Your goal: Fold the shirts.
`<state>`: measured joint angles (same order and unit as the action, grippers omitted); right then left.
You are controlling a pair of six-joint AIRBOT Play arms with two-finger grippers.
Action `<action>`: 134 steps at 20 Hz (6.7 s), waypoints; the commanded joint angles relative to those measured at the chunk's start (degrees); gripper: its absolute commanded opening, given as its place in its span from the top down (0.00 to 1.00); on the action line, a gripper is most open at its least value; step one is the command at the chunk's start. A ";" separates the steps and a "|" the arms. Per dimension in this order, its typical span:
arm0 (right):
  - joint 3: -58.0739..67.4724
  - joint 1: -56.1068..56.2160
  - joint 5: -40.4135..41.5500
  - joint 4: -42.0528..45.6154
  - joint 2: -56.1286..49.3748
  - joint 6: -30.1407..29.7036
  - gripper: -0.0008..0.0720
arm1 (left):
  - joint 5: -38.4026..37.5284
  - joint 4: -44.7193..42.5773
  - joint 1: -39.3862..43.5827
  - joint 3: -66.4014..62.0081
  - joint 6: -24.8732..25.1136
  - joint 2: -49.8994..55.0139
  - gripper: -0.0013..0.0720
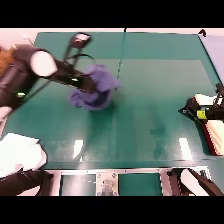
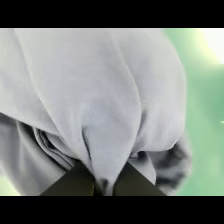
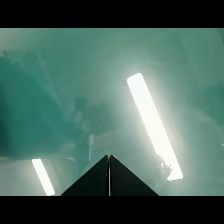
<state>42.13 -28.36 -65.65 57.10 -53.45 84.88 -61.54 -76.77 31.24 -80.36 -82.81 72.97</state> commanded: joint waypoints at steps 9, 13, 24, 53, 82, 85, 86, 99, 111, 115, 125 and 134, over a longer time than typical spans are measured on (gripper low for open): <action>1.92 0.07 -2.25 -1.64 -0.02 0.13 0.40 | -3.08 26.84 1.53 -6.10 6.80 18.60 0.01; -3.28 0.07 -2.23 -1.66 -0.74 0.09 0.40 | -18.21 18.64 -12.37 -10.84 4.66 18.08 0.01; -8.74 11.87 11.13 -16.57 -17.77 -9.27 0.41 | 14.99 29.94 -19.43 14.62 6.95 19.10 0.02; 33.07 -7.69 1.55 -30.51 19.87 -11.34 0.97 | -0.92 23.78 -21.84 -23.52 12.81 -11.50 0.95; 14.73 -5.73 -0.22 -22.34 -20.59 -23.82 0.55 | -28.63 26.01 -37.92 -26.05 9.44 30.08 0.17; 7.87 -12.35 -0.68 -17.59 -14.08 -23.82 0.55 | -31.23 25.99 -40.19 -17.59 9.73 30.08 0.17; 5.77 -14.91 -0.66 -16.68 -12.37 -23.80 0.55 | -29.79 25.99 -40.17 -13.51 11.02 30.08 0.17; -13.03 -26.91 2.34 -8.44 -10.08 -20.39 0.34 | -4.48 33.57 -30.01 8.22 24.76 30.62 0.95; -16.37 -23.21 7.13 -9.73 -19.39 -19.34 0.81 | -6.60 33.09 -31.12 8.22 24.79 30.60 0.95; -15.67 -23.28 5.55 -10.51 -19.32 -19.34 0.97 | -6.95 33.09 -31.12 8.22 24.79 30.49 0.95; -4.37 -35.17 -10.84 -2.60 -11.02 -4.09 0.31 | -10.62 33.40 -31.12 5.18 24.24 30.18 0.95; -18.88 -27.32 7.41 -8.39 -14.38 -7.89 0.31 | -10.95 33.53 -31.12 5.18 24.28 30.18 0.95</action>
<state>25.91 -58.13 -65.54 50.89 -66.06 79.24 -72.38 -43.31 0.16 -75.13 -58.57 103.18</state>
